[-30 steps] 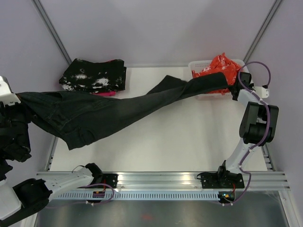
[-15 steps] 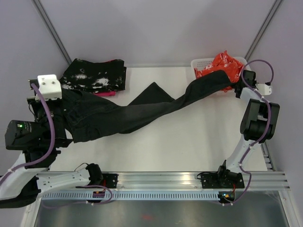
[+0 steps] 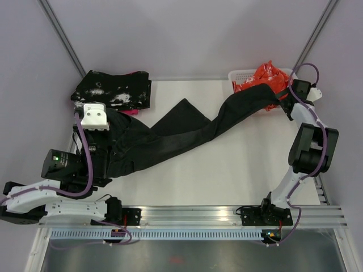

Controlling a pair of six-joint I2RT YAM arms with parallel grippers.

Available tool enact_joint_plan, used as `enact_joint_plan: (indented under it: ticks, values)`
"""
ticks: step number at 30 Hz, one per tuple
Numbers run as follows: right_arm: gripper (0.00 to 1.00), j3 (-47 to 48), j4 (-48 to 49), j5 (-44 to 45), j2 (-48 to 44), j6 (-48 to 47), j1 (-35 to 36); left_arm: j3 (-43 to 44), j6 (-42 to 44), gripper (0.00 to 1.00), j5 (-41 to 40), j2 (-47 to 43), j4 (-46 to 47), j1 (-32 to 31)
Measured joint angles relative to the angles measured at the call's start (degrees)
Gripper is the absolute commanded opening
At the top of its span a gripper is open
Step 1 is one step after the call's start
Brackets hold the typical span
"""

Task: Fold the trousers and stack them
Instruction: Move the trousers to the center of the board

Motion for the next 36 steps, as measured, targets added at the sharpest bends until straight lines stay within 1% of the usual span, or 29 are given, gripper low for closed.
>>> enact_joint_plan:
  ticks: [5, 8, 9, 10, 11, 12, 13, 14, 16, 18, 20, 24, 26, 31, 36]
  values:
    - [0.98, 0.1, -2.4, -4.4, -8.9, -5.8, 0.0, -1.6, -5.3, 0.02, -0.4, 1.0, 0.9, -2.3]
    - [0.98, 0.9, -3.2, -7.3, -13.2, -7.5, 0.0, -1.9, -8.8, 0.02, -0.4, 4.3, 0.7, -3.1]
    - [0.98, 0.9, -3.4, -8.1, -14.3, -7.8, 0.0, -1.8, -11.3, 0.02, -0.3, 6.1, -0.3, -3.1]
    - [0.97, 0.9, -3.7, -9.4, -15.7, -8.2, 0.0, -1.5, -14.6, 0.02, 0.0, 8.2, -2.7, -3.1]
    - [0.97, 0.5, -3.9, -10.6, -17.1, -8.4, 0.0, -0.2, -20.5, 0.02, 0.8, 10.6, -8.6, -3.1]
    - [0.96, -0.4, -3.8, -12.2, -18.9, -8.6, 0.0, 2.9, -27.6, 0.02, 2.3, 13.5, -17.0, -2.9]
    - [0.96, -2.0, -3.5, -14.1, -21.1, -8.6, 0.2, 7.1, -35.2, 0.02, 5.6, 16.8, -25.7, -1.4]
    - [0.95, -4.3, -2.7, -15.8, -23.6, -8.5, 0.5, 11.3, -42.4, 0.02, 11.2, 20.6, -33.3, 1.3]
    - [0.95, -8.8, -2.8, -18.4, -28.5, -8.2, 1.7, 16.5, -53.1, 0.02, 21.8, 25.8, -43.3, 7.6]
    - [0.94, -12.2, -2.8, -19.8, -32.5, -8.2, 5.2, 16.8, -59.6, 0.02, 29.4, 27.1, -50.0, 12.7]
    - [0.92, -15.0, -2.7, -20.8, -35.1, -8.2, 10.6, 16.8, -64.4, 0.02, 36.9, 27.1, -55.6, 15.8]
    - [0.90, -21.7, -1.1, -19.2, -37.2, -6.8, 22.4, 16.8, -70.8, 0.02, 49.2, 26.7, -61.1, 23.1]
    - [0.89, -24.8, -1.2, -17.3, -37.1, -5.7, 25.1, 16.4, -73.0, 0.02, 53.6, 25.9, -62.4, 26.4]
    - [0.88, -30.8, -0.9, -9.6, -35.2, -3.1, 26.8, 13.4, -76.3, 0.02, 60.1, 21.1, -64.5, 34.2]
    - [0.86, -31.1, 3.2, -2.4, -27.3, -2.8, 26.9, 9.2, -78.7, 0.02, 63.4, 14.8, -67.5, 38.0]
